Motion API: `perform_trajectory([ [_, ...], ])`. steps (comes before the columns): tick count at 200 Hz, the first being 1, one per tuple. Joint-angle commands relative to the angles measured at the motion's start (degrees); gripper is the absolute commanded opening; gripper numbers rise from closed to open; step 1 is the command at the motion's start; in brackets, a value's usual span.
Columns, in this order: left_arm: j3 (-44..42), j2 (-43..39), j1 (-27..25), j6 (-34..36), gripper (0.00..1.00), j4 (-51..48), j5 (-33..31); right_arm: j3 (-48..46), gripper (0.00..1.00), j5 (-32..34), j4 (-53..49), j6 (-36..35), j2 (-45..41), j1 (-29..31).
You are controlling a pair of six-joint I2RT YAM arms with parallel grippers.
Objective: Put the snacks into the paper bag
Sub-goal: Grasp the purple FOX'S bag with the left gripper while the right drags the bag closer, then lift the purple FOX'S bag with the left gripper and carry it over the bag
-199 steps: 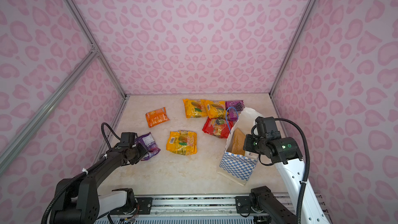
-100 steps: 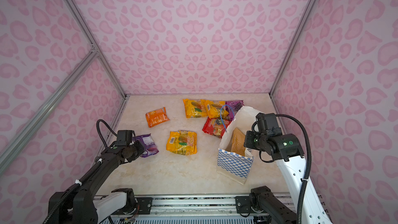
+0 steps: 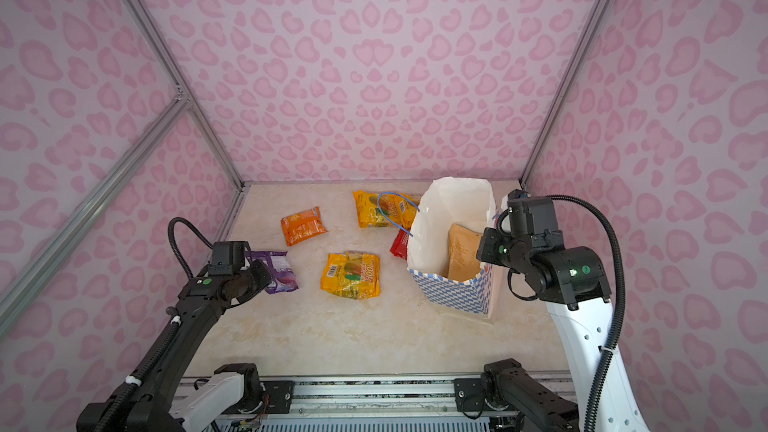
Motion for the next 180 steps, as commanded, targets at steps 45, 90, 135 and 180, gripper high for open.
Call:
perform_trajectory([
  [45, 2.01, -2.93, -0.1, 1.13, 0.16, -3.22, -0.13, 11.53, 0.0, -1.25, 0.07, 0.35, 6.84, 6.94],
  [90, 3.52, -4.73, -0.09, 1.34, 0.16, -4.41, 1.19, 10.79, 0.0, -4.07, 4.54, 1.86, 9.45, 12.91],
  [135, 5.34, -5.16, -0.01, 1.79, 0.15, -5.78, 2.31, -1.6, 0.0, -8.1, 12.02, 2.49, 8.07, 13.1],
  [180, 14.55, -6.36, -0.05, 1.58, 0.14, -10.26, 6.0, -12.97, 0.0, -8.03, 15.73, 2.64, 6.48, 13.12],
])
